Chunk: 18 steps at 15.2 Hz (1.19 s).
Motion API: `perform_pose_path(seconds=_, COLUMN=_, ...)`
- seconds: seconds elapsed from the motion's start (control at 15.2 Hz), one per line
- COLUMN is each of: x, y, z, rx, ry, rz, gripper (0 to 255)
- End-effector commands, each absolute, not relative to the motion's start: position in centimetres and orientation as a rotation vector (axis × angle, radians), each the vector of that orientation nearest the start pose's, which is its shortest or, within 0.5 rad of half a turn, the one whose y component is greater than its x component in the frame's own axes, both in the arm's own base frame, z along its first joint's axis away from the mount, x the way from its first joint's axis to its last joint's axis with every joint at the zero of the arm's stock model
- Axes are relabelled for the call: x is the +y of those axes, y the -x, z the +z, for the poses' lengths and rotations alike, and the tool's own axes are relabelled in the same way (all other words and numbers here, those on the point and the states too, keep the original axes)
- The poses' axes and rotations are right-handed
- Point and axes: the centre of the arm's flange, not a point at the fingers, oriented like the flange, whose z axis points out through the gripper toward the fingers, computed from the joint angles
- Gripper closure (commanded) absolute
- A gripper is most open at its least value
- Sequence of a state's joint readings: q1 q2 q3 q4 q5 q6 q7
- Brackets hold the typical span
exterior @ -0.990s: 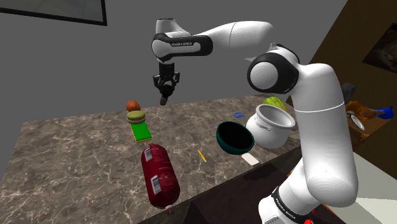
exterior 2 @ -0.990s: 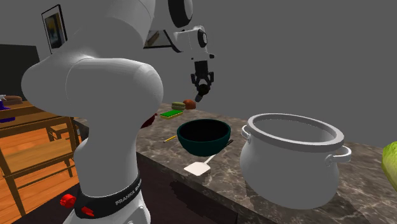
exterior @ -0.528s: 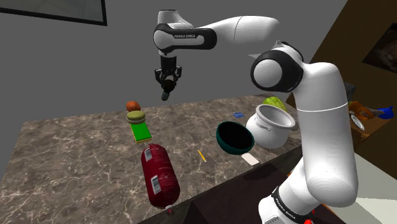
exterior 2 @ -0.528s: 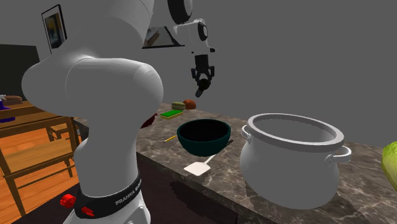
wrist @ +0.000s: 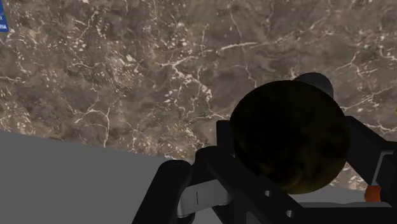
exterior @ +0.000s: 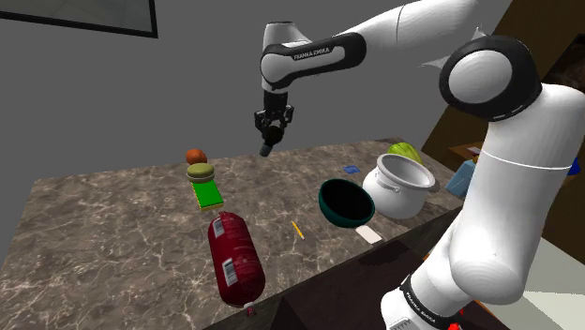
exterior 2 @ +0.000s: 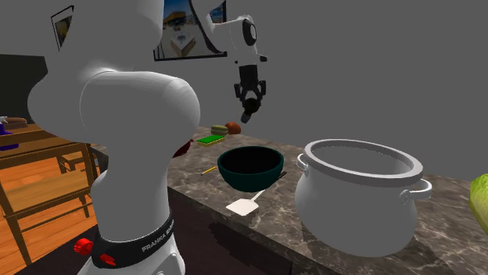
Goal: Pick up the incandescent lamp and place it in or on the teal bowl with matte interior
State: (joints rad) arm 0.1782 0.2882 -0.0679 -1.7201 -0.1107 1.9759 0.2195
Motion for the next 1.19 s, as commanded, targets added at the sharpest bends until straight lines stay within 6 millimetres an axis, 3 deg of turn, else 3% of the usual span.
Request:
perform_pose_path(seconds=0.0, x=5.5, y=-61.0, z=41.7, rx=0.099, ry=3.264, rz=0.019, gripper=255)
perform_pose_path(seconds=1.12, x=-4.5, y=-40.9, z=42.3, rx=0.099, ry=3.264, rz=0.019, gripper=255)
